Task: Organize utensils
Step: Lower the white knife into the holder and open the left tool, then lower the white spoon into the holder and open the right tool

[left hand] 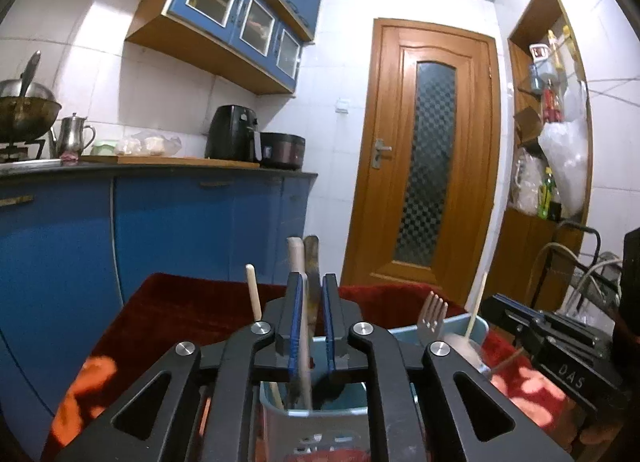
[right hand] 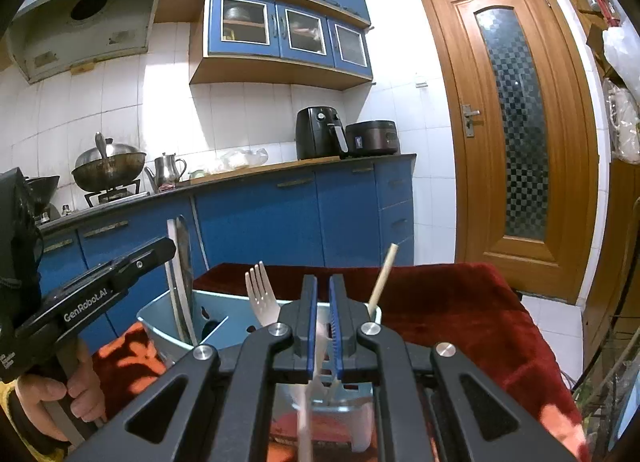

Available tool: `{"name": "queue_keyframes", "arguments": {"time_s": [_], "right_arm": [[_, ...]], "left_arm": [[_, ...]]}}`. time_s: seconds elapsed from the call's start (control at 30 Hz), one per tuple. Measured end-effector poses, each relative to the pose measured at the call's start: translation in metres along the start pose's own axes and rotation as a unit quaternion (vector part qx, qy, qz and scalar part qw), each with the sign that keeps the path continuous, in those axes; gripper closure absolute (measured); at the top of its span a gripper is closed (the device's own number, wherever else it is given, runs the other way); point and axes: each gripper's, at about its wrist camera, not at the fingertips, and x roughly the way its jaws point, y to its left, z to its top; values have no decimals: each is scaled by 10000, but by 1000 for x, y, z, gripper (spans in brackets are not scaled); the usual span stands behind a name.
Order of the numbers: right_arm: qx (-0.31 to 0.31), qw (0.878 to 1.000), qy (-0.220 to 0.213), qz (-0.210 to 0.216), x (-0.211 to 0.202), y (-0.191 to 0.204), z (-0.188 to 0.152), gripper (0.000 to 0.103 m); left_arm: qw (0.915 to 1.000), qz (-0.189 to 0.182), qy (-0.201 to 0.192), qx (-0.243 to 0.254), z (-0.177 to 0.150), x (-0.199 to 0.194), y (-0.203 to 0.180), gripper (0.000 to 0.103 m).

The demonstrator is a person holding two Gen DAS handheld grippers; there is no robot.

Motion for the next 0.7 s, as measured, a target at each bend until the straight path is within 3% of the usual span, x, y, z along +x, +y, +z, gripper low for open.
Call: {"name": "queue_keyframes", "arguments": {"time_s": [0.1,0.23,0.33,0.7], "right_arm": [[181,9998,38,47,-5,-4,0,95],[342,9994,24,82,-15,-7,2,94],[417,9990,112,125,-22,-8,6,87],[476,9934,1020,207,-33,-10,-4,80]], "left_arm": [[10000,-39,80,-26,-1,-6,0,83],[9996,-140,181,-135,1,-17,3,81],[9994,-137,298,-144,2,-25,3,81],[9954,-63,934,-182,-1,-45,4,81]]}}
